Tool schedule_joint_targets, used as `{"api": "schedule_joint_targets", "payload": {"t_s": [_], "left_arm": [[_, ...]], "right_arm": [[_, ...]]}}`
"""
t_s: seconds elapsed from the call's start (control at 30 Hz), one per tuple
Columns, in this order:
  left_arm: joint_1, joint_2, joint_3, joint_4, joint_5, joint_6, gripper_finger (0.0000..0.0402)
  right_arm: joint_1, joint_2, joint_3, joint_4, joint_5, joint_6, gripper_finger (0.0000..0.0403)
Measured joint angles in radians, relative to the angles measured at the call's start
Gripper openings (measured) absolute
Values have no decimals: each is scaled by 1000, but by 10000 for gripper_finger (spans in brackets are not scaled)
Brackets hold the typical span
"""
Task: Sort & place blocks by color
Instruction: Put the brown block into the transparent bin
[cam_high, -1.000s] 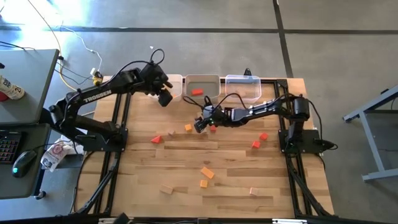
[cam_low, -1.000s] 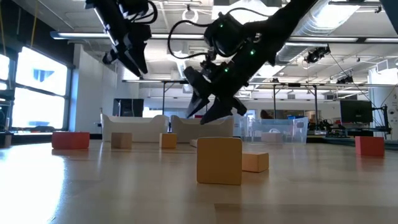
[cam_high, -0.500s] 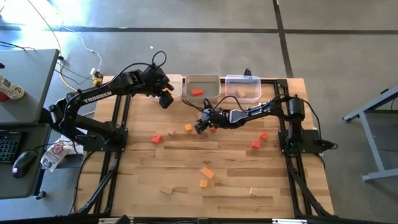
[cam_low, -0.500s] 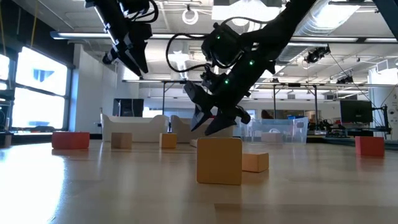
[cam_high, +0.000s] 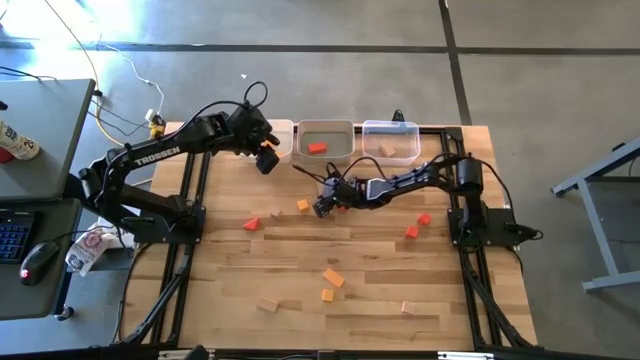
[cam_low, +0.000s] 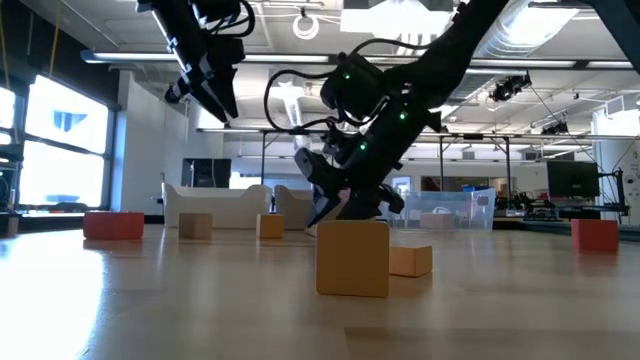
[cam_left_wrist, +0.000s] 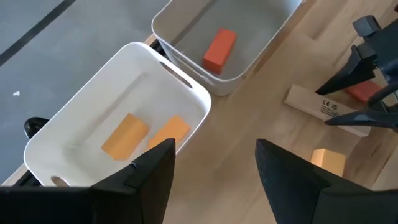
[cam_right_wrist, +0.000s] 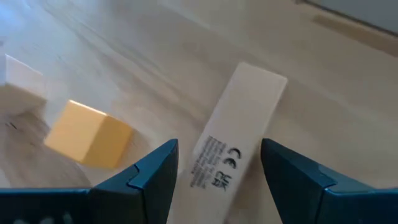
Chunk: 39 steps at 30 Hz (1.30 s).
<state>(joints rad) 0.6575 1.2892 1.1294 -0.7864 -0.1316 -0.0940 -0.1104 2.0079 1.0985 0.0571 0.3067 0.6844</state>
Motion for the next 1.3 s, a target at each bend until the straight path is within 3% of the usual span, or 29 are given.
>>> {"api": "schedule_joint_targets", "payload": {"t_s": [0.33, 0.67, 0.97, 1.3], "left_arm": [[0, 1, 0, 0, -12, 0, 209], [0, 1, 0, -1, -11, 10, 209], [0, 1, 0, -1, -11, 19, 209], [0, 1, 0, -3, -10, 19, 209]], "right_arm": [[3, 24, 4, -24, 64, -8, 206], [-25, 26, 82, -206, 61, -83, 117], [-47, 28, 85, -239, 1, -65, 113], [-45, 37, 176, -349, -3, -188, 101]]}}
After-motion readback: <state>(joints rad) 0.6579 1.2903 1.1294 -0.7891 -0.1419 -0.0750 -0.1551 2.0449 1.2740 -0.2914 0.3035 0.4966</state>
